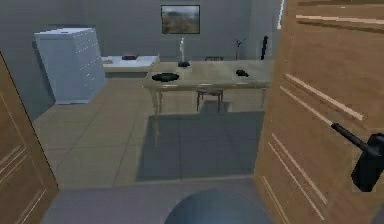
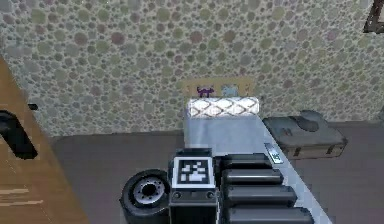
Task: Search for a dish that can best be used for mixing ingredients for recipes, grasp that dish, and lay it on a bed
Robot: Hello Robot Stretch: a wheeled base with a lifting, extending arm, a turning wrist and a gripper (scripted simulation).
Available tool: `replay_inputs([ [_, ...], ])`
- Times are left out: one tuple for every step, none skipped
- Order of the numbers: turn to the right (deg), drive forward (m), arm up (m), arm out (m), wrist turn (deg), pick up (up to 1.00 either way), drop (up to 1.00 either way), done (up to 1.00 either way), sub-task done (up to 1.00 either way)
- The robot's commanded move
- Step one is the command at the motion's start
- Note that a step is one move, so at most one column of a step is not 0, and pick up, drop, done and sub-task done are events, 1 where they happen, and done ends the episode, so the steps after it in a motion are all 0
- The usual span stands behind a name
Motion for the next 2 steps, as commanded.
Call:
replay_inputs([
  [45.0, 0.00, 0.00, 0.00, 0.0, 0.00, 0.00, 0.00, 0.00],
  [9.0, 0.00, 0.00, 0.00, 0.0, 0.00, 0.00, 0.00, 0.00],
])
